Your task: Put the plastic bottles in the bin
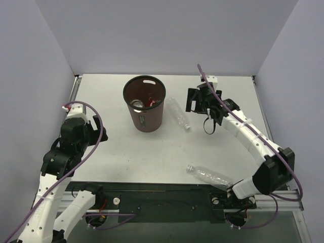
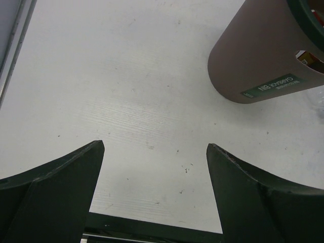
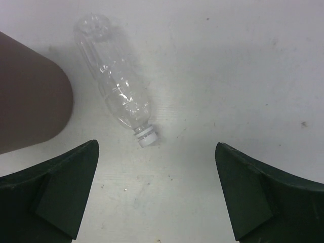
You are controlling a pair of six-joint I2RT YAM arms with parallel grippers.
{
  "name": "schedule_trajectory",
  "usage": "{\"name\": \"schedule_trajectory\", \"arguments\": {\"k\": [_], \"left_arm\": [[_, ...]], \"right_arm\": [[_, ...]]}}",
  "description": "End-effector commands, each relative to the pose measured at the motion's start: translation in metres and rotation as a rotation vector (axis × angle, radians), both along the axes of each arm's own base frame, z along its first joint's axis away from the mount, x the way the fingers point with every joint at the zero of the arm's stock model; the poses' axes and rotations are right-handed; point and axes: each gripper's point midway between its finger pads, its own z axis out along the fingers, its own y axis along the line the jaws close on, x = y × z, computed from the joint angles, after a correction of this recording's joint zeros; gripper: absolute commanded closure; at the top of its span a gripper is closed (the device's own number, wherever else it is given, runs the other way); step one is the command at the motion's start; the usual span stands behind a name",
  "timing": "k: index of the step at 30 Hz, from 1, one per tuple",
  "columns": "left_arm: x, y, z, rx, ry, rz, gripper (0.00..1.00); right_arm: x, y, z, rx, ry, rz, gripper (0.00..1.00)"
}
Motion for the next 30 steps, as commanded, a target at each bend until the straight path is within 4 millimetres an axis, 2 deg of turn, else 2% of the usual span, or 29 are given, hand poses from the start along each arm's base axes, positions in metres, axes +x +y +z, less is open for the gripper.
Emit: {"name": "schedule_trajectory", "arguments": {"k": [1,2,3,4,5,6,7,8,9,10,11,12,13,14,19,23,24,25,28,30], "left_arm": [[0.003,0.004,0.009,-0.022,-0.031,0.037,0.06],[0.003,0.005,0.010,-0.024,-0.032,0.041,0.06],[0.002,0.005,0.012,-0.029,-0.035,0.043,0.06],[0.001,0.005,0.013,-0.034,-0.038,0.047,0.06],[0.000,0.005,0.015,-0.043,-0.044,0.048,0.06],[-0.001,0.005,0.014,-0.045,-0.044,0.047,0.06],[-0.003,0.005,0.015,-0.051,-0.046,0.052,0.06],[-0.004,0.005,0.015,-0.053,-0.049,0.053,0.06],[-0.006,0.006,0.016,-0.053,-0.048,0.053,0.06],[-0.007,0.007,0.016,-0.053,-0.050,0.058,0.06],[-0.009,0.007,0.016,-0.054,-0.046,0.061,0.06],[-0.011,0.009,0.017,-0.051,-0.051,0.064,0.06],[-0.012,0.010,0.018,-0.050,-0.052,0.069,0.06],[-0.014,0.011,0.019,-0.048,-0.055,0.072,0.06],[-0.020,0.014,0.018,-0.047,-0.052,0.081,0.06],[-0.023,0.016,0.019,-0.048,-0.058,0.087,0.06],[-0.023,0.016,0.019,-0.047,-0.058,0.089,0.06],[-0.024,0.016,0.019,-0.046,-0.057,0.090,0.06],[-0.024,0.017,0.017,-0.044,-0.054,0.089,0.06],[-0.024,0.017,0.018,-0.044,-0.057,0.089,0.06]], "right_arm": [[0.019,0.021,-0.051,-0.045,0.153,0.103,0.07],[0.023,0.026,-0.070,-0.054,0.209,0.123,0.07],[0.030,0.030,-0.065,-0.053,0.209,0.138,0.06],[0.033,0.035,-0.082,-0.056,0.254,0.159,0.06],[0.041,0.039,-0.081,-0.055,0.255,0.170,0.06],[0.045,0.043,-0.093,-0.060,0.285,0.177,0.06],[0.052,0.045,-0.093,-0.065,0.287,0.185,0.06],[0.055,0.049,-0.106,-0.069,0.319,0.195,0.06],[0.060,0.051,-0.104,-0.068,0.315,0.197,0.06],[0.064,0.052,-0.116,-0.076,0.338,0.196,0.06],[0.069,0.056,-0.116,-0.061,0.337,0.203,0.06],[0.072,0.055,-0.128,-0.064,0.362,0.198,0.06],[0.078,0.058,-0.127,-0.057,0.352,0.197,0.06],[0.077,0.063,-0.138,-0.041,0.384,0.215,0.07],[0.082,0.081,-0.161,0.009,0.445,0.242,0.13],[0.079,0.083,-0.174,0.022,0.479,0.234,0.26],[0.077,0.082,-0.174,0.021,0.482,0.233,0.35],[0.076,0.081,-0.172,0.018,0.476,0.230,0.39],[0.073,0.072,-0.164,-0.003,0.462,0.207,0.60],[0.070,0.067,-0.149,-0.003,0.431,0.195,0.63]]}}
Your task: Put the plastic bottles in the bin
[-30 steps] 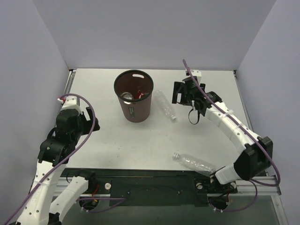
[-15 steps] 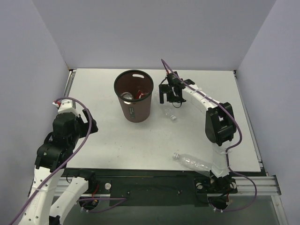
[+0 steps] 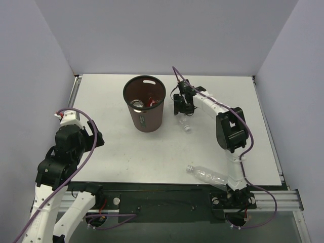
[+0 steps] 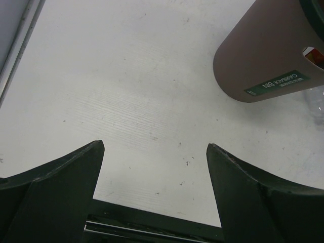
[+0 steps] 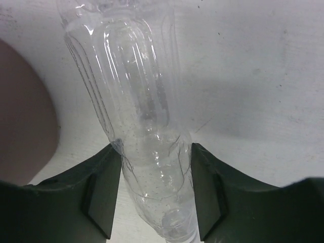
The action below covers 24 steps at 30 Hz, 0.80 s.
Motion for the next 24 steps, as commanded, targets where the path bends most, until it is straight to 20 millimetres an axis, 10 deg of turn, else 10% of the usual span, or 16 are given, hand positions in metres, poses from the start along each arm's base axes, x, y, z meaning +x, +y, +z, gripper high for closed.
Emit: {"name": "schedule_trajectory", "arguments": {"k": [1,4,10,15,24], "left_arm": [[-0.001,0.004,0.015,-0.008,-0.045,0.024,0.06],[0.001,0.004,0.016,-0.012,-0.051,0.025,0.06],[0.003,0.005,0.014,-0.008,-0.049,0.032,0.06],[0.005,0.002,0.012,-0.016,-0.047,0.026,0.06],[0.000,0.004,0.014,-0.026,-0.056,0.034,0.06]], "right_arm": [[-0.011,-0.017,0.048,-0.006,-0.065,-0.041,0.63],[-0.018,-0.033,0.084,-0.006,-0.157,-0.104,0.64],[-0.026,-0.053,0.222,0.128,-0.501,-0.226,0.63],[-0.043,-0.022,0.326,0.228,-0.786,-0.159,0.63],[-0.034,0.075,0.381,0.385,-1.000,-0.024,0.61]]}}
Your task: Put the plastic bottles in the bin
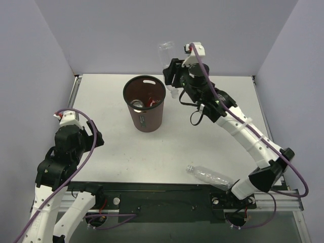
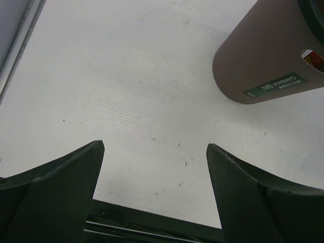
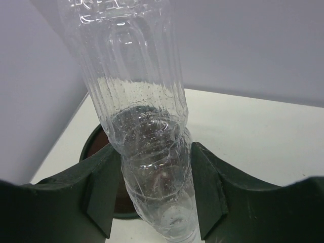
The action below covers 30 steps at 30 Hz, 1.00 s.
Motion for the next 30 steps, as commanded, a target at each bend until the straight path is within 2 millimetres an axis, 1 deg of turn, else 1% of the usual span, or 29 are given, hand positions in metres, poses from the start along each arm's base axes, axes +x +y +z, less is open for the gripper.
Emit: {"name": "schedule_trajectory", "arguments": {"k": [1,2,3,4,6,10,11,12,13,14,15,16,18,19,20,21,22,23,24,25,26,27,28,29,30], "left_arm": [[-0.002,0.004,0.015,-0.021,-0.055,0.029,0.06],[-0.002,0.004,0.015,-0.022,-0.055,0.031,0.06],[-0.004,0.006,0.015,-0.018,-0.056,0.036,0.06],[-0.005,0.006,0.014,-0.016,-0.055,0.037,0.06],[-0.008,0.009,0.013,-0.011,-0.048,0.044,0.06],[-0.013,0.013,0.013,0.004,-0.047,0.055,0.06],[-0.014,0.014,0.014,0.005,-0.049,0.061,0.06],[-0.014,0.014,0.015,0.007,-0.052,0.060,0.06],[-0.015,0.015,0.015,0.008,-0.050,0.060,0.06],[-0.015,0.015,0.016,0.010,-0.050,0.060,0.06],[-0.015,0.015,0.015,0.011,-0.049,0.061,0.06],[-0.015,0.015,0.016,0.008,-0.052,0.061,0.06],[-0.014,0.015,0.015,0.007,-0.049,0.062,0.06],[-0.013,0.014,0.016,0.007,-0.052,0.060,0.06],[-0.012,0.013,0.015,0.006,-0.049,0.058,0.06],[-0.012,0.012,0.015,0.003,-0.047,0.054,0.06],[-0.011,0.012,0.014,0.007,-0.043,0.052,0.06],[-0.010,0.012,0.013,0.007,-0.039,0.053,0.06],[-0.009,0.012,0.014,0.010,-0.040,0.054,0.06],[-0.009,0.013,0.014,0.012,-0.040,0.055,0.06],[-0.008,0.012,0.016,0.011,-0.045,0.053,0.06],[-0.008,0.012,0.015,0.012,-0.044,0.051,0.06],[-0.007,0.012,0.015,0.012,-0.044,0.051,0.06],[-0.006,0.011,0.014,0.013,-0.044,0.049,0.06],[-0.005,0.010,0.012,0.013,-0.039,0.044,0.06]], "right_arm": [[0.030,0.037,0.021,0.057,-0.112,-0.009,0.61],[0.036,0.046,0.017,0.057,-0.111,-0.010,0.60],[0.037,0.053,0.020,0.070,-0.122,-0.013,0.60],[0.045,0.063,0.015,0.072,-0.114,-0.011,0.60],[0.048,0.079,0.012,0.083,-0.108,0.007,0.59],[0.058,0.097,-0.001,0.083,-0.093,0.016,0.58],[0.059,0.099,-0.001,0.085,-0.092,0.016,0.57],[0.062,0.102,-0.007,0.082,-0.081,0.014,0.55],[0.065,0.104,-0.012,0.077,-0.073,0.013,0.52],[0.066,0.104,-0.015,0.074,-0.062,0.005,0.37],[0.066,0.104,-0.019,0.070,-0.055,0.003,0.31],[0.066,0.105,-0.023,0.059,-0.043,0.000,0.20],[0.065,0.102,-0.028,0.045,-0.030,-0.011,0.10],[0.063,0.099,-0.026,0.046,-0.030,-0.014,0.08],[0.062,0.098,-0.030,0.037,-0.023,-0.017,0.06],[0.060,0.094,-0.026,0.039,-0.027,-0.020,0.06],[0.058,0.091,-0.029,0.028,-0.021,-0.026,0.06],[0.053,0.083,-0.024,0.027,-0.025,-0.036,0.06],[0.050,0.076,-0.027,0.013,-0.015,-0.055,0.06],[0.041,0.063,-0.020,0.014,-0.019,-0.067,0.06],[0.036,0.052,-0.025,-0.005,-0.008,-0.095,0.06],[0.022,0.034,-0.021,-0.004,-0.010,-0.114,0.06],[0.017,0.021,-0.029,-0.022,0.002,-0.149,0.05],[0.001,0.001,-0.035,-0.028,0.011,-0.165,0.06],[-0.005,-0.015,-0.040,-0.036,0.016,-0.205,0.06]]}}
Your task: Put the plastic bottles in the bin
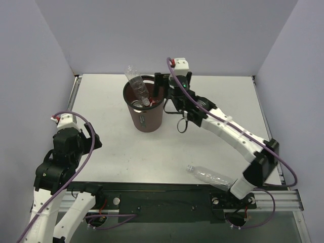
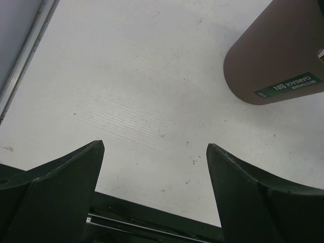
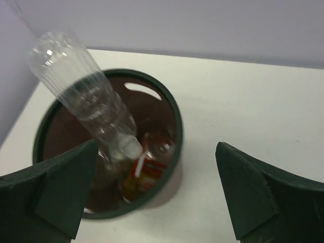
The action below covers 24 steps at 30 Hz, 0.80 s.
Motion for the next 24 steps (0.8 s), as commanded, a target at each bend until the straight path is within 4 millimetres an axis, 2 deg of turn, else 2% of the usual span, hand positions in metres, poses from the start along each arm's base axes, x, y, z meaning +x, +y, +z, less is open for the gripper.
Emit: {"name": "schedule_trajectory", "arguments": {"k": [1,2,3,4,5,6,7,8,9,10,11,14,16,18,24], "left_arm": [[0.007,0.000,0.013,-0.002,-0.043,0.000,0.06],[0.010,-0.003,0.013,-0.007,-0.040,-0.009,0.06],[0.011,-0.005,0.012,-0.011,-0.038,-0.016,0.06],[0.015,-0.008,0.013,-0.017,-0.041,-0.027,0.06],[0.016,-0.009,0.014,-0.019,-0.044,-0.032,0.06],[0.019,-0.012,0.016,-0.028,-0.052,-0.040,0.06],[0.021,-0.013,0.017,-0.028,-0.055,-0.048,0.06],[0.025,-0.015,0.019,-0.032,-0.066,-0.054,0.06],[0.027,-0.016,0.021,-0.033,-0.069,-0.057,0.06],[0.030,-0.018,0.023,-0.035,-0.079,-0.064,0.06],[0.032,-0.018,0.022,-0.032,-0.075,-0.067,0.06],[0.040,-0.020,0.021,-0.028,-0.082,-0.071,0.06],[0.044,-0.022,0.017,-0.029,-0.069,-0.074,0.06],[0.046,-0.025,0.013,-0.040,-0.061,-0.083,0.07],[0.046,-0.027,0.002,-0.049,-0.047,-0.088,0.07]], "right_arm": [[-0.055,-0.093,0.031,0.046,-0.057,-0.169,0.06],[-0.066,-0.109,0.024,0.030,-0.042,-0.196,0.06],[-0.084,-0.131,0.001,0.000,0.006,-0.220,0.06],[-0.093,-0.143,-0.015,-0.027,0.036,-0.241,0.06],[-0.113,-0.164,-0.039,-0.047,0.094,-0.271,0.06],[-0.124,-0.173,-0.057,-0.070,0.133,-0.282,0.07],[-0.145,-0.190,-0.087,-0.100,0.212,-0.300,0.07],[-0.155,-0.197,-0.101,-0.107,0.252,-0.311,0.07],[-0.177,-0.212,-0.130,-0.126,0.338,-0.339,0.08],[-0.188,-0.219,-0.143,-0.142,0.385,-0.344,0.08],[-0.207,-0.225,-0.167,-0.142,0.468,-0.350,0.09],[-0.240,-0.228,-0.203,-0.164,0.603,-0.330,0.09],[-0.256,-0.219,-0.217,-0.191,0.659,-0.283,0.10],[-0.269,-0.211,-0.225,-0.261,0.704,-0.225,0.10],[-0.293,-0.207,-0.242,-0.538,0.800,-0.087,0.07]]}}
